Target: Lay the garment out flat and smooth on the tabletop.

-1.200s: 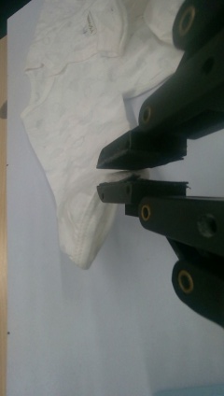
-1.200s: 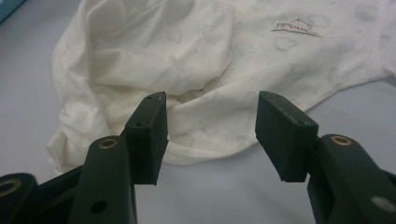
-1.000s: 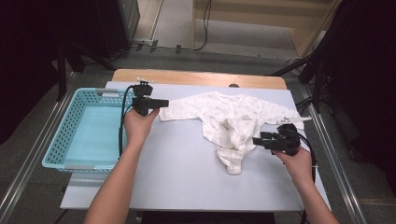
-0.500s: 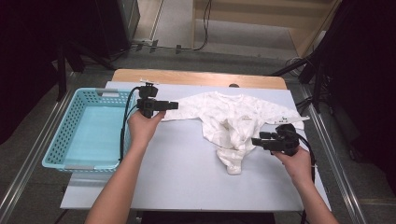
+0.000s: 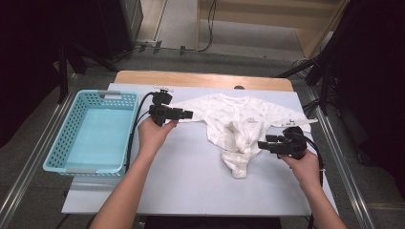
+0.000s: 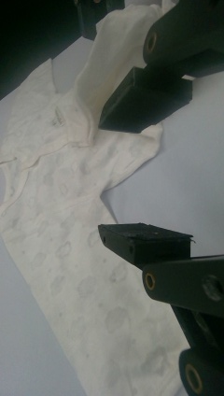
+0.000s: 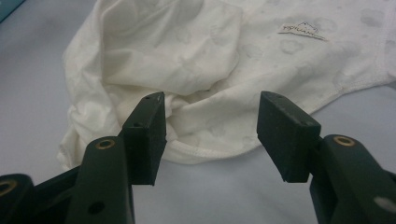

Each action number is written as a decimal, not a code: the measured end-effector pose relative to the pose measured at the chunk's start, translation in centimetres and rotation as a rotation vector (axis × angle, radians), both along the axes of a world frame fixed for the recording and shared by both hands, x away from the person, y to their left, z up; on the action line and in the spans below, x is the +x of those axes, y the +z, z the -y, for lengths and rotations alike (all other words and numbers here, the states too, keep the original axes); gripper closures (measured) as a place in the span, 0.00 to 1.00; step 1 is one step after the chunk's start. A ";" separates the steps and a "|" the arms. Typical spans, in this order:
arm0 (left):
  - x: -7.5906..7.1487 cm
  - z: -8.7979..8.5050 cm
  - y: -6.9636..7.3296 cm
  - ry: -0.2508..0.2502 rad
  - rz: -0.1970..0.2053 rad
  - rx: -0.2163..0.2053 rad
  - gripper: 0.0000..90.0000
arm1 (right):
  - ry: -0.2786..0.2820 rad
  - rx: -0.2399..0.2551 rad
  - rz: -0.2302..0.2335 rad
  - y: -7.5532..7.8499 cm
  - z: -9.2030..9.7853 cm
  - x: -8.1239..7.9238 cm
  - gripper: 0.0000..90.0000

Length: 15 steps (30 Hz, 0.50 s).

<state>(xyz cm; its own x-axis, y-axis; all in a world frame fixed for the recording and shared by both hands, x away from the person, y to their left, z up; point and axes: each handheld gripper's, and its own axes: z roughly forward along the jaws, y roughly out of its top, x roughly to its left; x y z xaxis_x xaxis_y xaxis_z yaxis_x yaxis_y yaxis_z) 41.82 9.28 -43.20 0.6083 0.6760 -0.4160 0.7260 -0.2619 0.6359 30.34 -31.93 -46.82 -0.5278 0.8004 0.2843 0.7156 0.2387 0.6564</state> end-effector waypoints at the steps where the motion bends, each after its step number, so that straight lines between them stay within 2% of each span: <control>1: -0.2 0.1 -0.1 -0.011 -0.001 0.002 0.47 | 0.002 0.003 0.002 0.1 -0.1 -0.1 0.45; 4: -0.7 0.4 -0.3 -0.038 0.000 0.002 0.46 | 0.005 0.008 0.004 0.3 -0.2 -0.5 0.45; 8: -1.2 0.8 -0.4 -0.067 0.006 0.001 0.46 | 0.020 -0.010 0.005 0.3 -0.3 -1.7 0.45; 12: -1.5 1.0 -0.5 -0.082 -0.003 -0.021 0.46 | 0.023 -0.009 0.004 0.4 -0.3 -2.5 0.45; 15: -1.8 1.1 -0.5 -0.093 0.003 -0.014 0.46 | 0.032 -0.005 0.009 0.5 -0.5 -3.0 0.45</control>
